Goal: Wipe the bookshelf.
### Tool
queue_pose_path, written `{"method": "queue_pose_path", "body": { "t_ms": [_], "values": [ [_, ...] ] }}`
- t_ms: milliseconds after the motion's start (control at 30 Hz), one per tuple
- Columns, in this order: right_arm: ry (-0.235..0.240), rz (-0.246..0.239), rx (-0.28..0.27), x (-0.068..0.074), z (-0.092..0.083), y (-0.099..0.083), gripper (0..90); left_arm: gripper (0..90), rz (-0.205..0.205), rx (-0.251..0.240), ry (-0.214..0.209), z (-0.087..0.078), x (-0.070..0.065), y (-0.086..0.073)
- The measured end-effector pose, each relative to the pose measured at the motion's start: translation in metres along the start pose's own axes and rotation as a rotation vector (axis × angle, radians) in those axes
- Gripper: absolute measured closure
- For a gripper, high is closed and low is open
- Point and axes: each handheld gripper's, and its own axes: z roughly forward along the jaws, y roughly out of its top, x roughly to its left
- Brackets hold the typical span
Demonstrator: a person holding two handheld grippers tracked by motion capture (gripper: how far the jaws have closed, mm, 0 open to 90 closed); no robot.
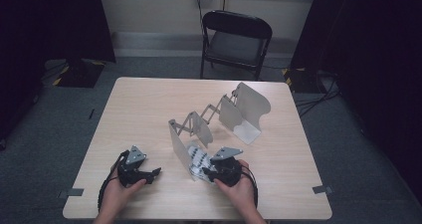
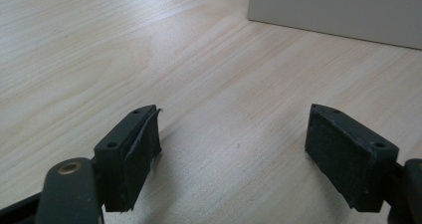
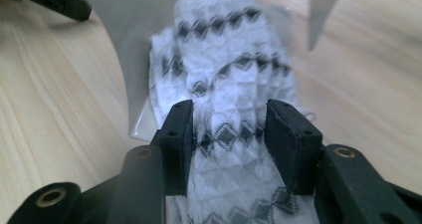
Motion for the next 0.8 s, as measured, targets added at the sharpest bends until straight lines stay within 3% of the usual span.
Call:
{"method": "queue_pose_path", "body": {
  "t_ms": [133, 200, 300, 500, 800],
  "values": [
    [-0.026, -0.014, -0.014, 0.006, 0.010, 0.000, 63.2, 21.3, 0.005, -0.001, 0.003, 0.000, 0.000, 0.000],
    [-0.033, -0.049, 0.003, 0.011, 0.015, 0.007, 67.5, 21.3, 0.004, 0.001, 0.001, 0.000, 0.000, 0.000],
    [-0.042, -0.046, -0.003, 0.013, 0.021, 0.010, 72.7, 21.3, 0.003, -0.002, 0.002, 0.000, 0.000, 0.000],
    [-0.027, 0.037, -0.033, 0.009, 0.028, 0.015, 79.8, 21.5, 0.013, -0.004, 0.010, 0.000, -0.001, 0.000],
    [-0.025, 0.091, -0.066, 0.006, 0.037, 0.021, 80.0, 21.5, 0.015, -0.003, 0.012, -0.001, -0.002, 0.000]
  ]
}}
